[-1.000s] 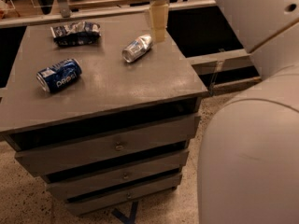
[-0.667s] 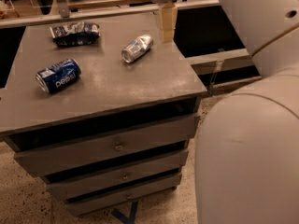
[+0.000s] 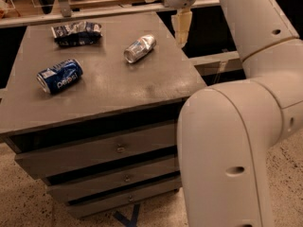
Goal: Move redbull can near blue chip bag
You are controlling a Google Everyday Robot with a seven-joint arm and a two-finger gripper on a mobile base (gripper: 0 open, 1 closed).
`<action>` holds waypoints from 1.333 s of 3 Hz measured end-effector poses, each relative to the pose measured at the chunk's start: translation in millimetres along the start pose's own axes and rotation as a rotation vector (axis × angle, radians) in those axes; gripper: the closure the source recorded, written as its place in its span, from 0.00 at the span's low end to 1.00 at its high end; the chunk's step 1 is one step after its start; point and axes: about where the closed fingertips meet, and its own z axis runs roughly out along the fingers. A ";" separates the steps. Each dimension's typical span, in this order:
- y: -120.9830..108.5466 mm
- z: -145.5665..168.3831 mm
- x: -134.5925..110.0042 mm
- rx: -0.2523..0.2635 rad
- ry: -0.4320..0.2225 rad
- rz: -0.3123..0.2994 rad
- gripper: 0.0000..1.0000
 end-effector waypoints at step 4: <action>-15.9 84.4 8.9 -0.167 0.095 -0.254 0.00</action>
Offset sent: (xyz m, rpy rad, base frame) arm 0.0228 -0.0180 -0.0273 -0.3828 0.2629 0.2779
